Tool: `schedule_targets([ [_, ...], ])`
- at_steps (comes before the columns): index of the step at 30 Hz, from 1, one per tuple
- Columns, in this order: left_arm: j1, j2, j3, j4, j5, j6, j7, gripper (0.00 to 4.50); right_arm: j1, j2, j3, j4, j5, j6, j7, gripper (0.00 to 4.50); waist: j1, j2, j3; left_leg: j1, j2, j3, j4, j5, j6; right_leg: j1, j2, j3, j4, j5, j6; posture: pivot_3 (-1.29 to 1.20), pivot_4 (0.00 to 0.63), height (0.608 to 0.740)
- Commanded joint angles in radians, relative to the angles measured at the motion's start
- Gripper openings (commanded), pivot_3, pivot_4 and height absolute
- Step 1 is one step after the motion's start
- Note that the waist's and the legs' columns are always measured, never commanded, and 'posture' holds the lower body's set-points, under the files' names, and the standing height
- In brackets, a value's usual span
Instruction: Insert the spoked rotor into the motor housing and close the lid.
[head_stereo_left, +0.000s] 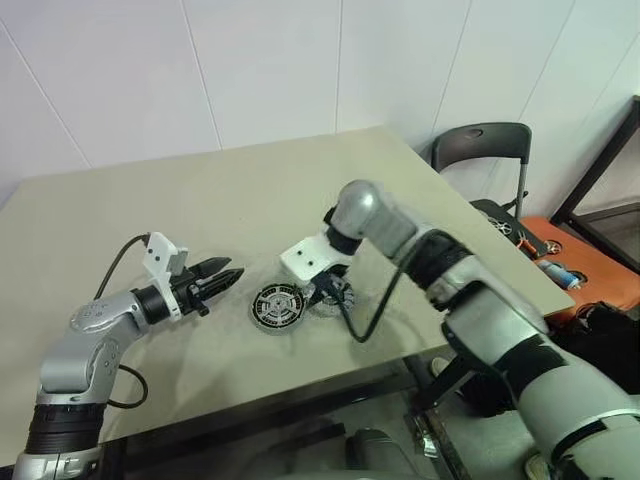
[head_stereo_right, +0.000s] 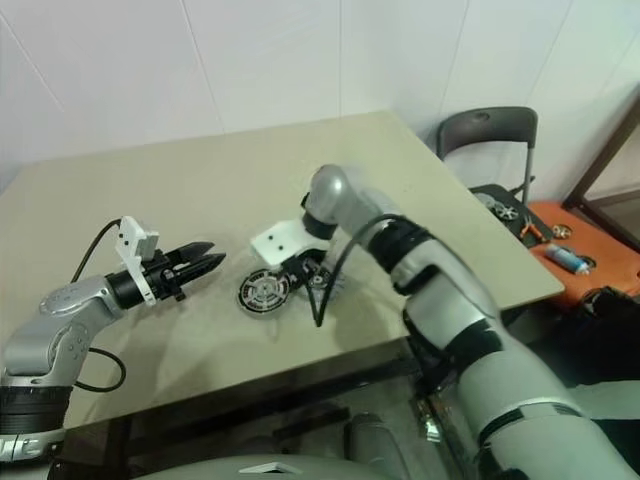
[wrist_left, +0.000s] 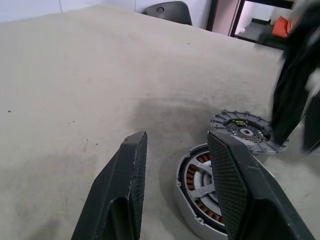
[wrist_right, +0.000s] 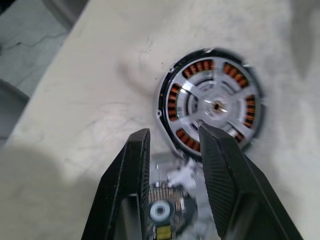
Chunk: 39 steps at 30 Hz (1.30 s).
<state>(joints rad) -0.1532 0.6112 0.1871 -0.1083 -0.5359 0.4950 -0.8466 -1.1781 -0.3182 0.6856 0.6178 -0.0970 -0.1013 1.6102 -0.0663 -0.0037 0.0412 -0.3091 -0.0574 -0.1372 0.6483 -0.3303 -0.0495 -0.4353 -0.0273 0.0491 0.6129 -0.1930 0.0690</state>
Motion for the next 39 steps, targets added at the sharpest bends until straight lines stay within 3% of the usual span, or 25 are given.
schedule_targets([
  [1,-0.045,0.018,0.005,0.012,-0.005,-0.007,-0.021,2.04,0.01,-0.053,-0.1,-0.117,0.056,0.105,-0.011,1.6,0.0,0.0,0.0,0.0,0.0,0.0,0.0,0.0,0.0,0.0,0.0,0.0,0.0,0.0,0.0,0.0,0.0,0.74],
  [4,-0.066,0.018,0.003,0.03,-0.004,-0.007,-0.028,2.04,0.046,-0.102,-0.234,-0.196,0.122,0.298,-0.088,1.6,0.003,0.0,0.0,0.0,0.0,0.0,0.0,0.0,0.0,0.0,0.0,0.0,0.0,0.0,0.0,0.0,0.0,0.74],
  [6,-0.072,0.018,0.006,0.039,-0.006,-0.005,-0.033,2.04,0.096,-0.136,-0.391,-0.29,0.236,0.549,-0.171,1.6,0.014,0.0,0.0,0.0,0.0,0.0,0.001,0.0,0.0,0.0,0.0,0.0,0.0,0.0,0.0,0.0,0.0,0.74],
  [9,-0.072,0.022,0.01,0.045,-0.016,0.005,-0.043,2.04,0.167,-0.159,-0.626,-0.379,0.354,0.804,-0.356,0.97,0.029,0.0,0.0,0.0,0.0,0.0,0.0,0.0,0.0,0.001,0.0,0.0,0.0,0.0,0.0,0.0,0.0,0.74],
  [12,-0.098,0.025,0.022,0.063,-0.038,0.031,-0.05,2.04,0.304,-0.179,-0.83,-0.472,0.431,0.951,-0.525,0.01,0.043,-0.001,0.0,0.0,0.0,0.001,0.001,0.0,0.0,0.001,0.0,-0.001,0.0,0.0,0.0,0.0,0.0,0.74],
  [16,-0.132,0.041,0.025,0.075,-0.063,0.058,-0.084,2.04,0.507,-0.174,-0.985,-0.622,0.527,1.13,-0.664,0.01,0.057,-0.001,0.0,0.0,0.0,0.003,0.001,0.0,0.001,0.004,0.0,-0.002,-0.002,-0.001,0.001,0.0,0.0,0.74],
  [19,-0.17,0.052,-0.001,0.077,-0.067,0.075,-0.116,2.04,0.708,-0.039,-1.184,-0.738,0.647,1.317,-0.815,0.01,0.055,-0.001,0.0,0.002,0.0,0.005,0.001,-0.001,0.002,0.005,0.001,0.0,-0.002,-0.002,0.003,0.0,0.0,0.74],
  [26,-0.23,0.061,-0.036,0.128,-0.038,0.08,-0.155,2.04,0.882,0.166,-1.268,-0.965,0.84,1.451,-0.983,0.01,0.037,0.003,0.003,0.004,0.001,0.012,0.001,-0.001,0.003,0.008,0.003,0.005,0.0,-0.005,0.007,0.0,0.0,0.74],
  [30,-0.243,0.055,-0.052,0.134,-0.033,0.083,-0.157,2.04,0.951,0.252,-1.212,-1.021,0.898,1.496,-1.063,0.01,0.03,0.002,0.002,0.005,0.002,0.011,0.001,-0.001,0.003,0.011,0.005,0.003,0.0,-0.005,0.007,0.0,0.0,0.74],
  [39,-0.187,0.063,-0.045,0.05,-0.049,0.1,-0.157,2.04,0.942,0.283,-1.147,-0.908,0.83,1.363,-1.245,0.01,0.023,0.002,0.002,0.006,0.001,0.011,0.001,-0.002,0.003,0.008,0.002,0.004,-0.002,-0.006,0.009,0.0,0.0,0.74],
])
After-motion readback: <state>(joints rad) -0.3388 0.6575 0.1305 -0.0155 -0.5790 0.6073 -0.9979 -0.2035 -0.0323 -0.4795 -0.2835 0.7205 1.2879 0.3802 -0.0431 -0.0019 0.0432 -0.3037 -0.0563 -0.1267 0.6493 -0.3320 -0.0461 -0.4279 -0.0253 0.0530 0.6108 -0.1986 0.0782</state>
